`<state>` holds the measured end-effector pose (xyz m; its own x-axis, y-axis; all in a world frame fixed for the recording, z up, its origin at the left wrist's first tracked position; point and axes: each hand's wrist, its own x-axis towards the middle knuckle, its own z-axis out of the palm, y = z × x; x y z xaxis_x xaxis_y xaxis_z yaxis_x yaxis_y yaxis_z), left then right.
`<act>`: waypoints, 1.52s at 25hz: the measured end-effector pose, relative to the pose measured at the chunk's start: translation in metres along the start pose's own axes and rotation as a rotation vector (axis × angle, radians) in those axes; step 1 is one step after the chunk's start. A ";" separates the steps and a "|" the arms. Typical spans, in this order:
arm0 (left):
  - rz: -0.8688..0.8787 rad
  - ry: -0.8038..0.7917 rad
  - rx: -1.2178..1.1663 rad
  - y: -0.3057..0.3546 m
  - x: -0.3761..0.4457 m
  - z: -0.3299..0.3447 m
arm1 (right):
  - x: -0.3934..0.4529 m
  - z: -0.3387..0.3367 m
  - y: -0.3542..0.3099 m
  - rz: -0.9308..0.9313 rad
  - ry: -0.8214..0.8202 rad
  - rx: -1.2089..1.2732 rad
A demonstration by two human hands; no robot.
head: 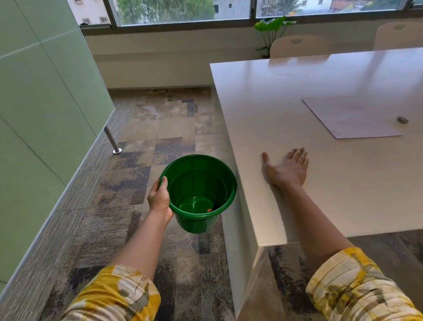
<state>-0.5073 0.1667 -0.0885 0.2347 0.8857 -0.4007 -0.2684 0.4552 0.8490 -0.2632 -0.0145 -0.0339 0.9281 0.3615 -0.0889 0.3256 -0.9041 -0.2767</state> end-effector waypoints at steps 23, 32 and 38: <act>0.001 -0.038 0.040 0.012 0.008 0.005 | -0.018 -0.005 -0.055 -0.534 0.264 0.407; -0.017 -0.063 0.054 0.008 0.018 0.004 | 0.018 -0.014 0.053 0.079 0.064 0.018; -0.030 -0.057 0.054 0.004 0.024 0.005 | 0.002 -0.002 0.010 -0.072 -0.012 -0.053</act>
<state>-0.4983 0.1898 -0.0930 0.2954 0.8641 -0.4075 -0.2103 0.4748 0.8546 -0.2579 -0.0238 -0.0352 0.8996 0.4288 -0.0824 0.4011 -0.8861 -0.2322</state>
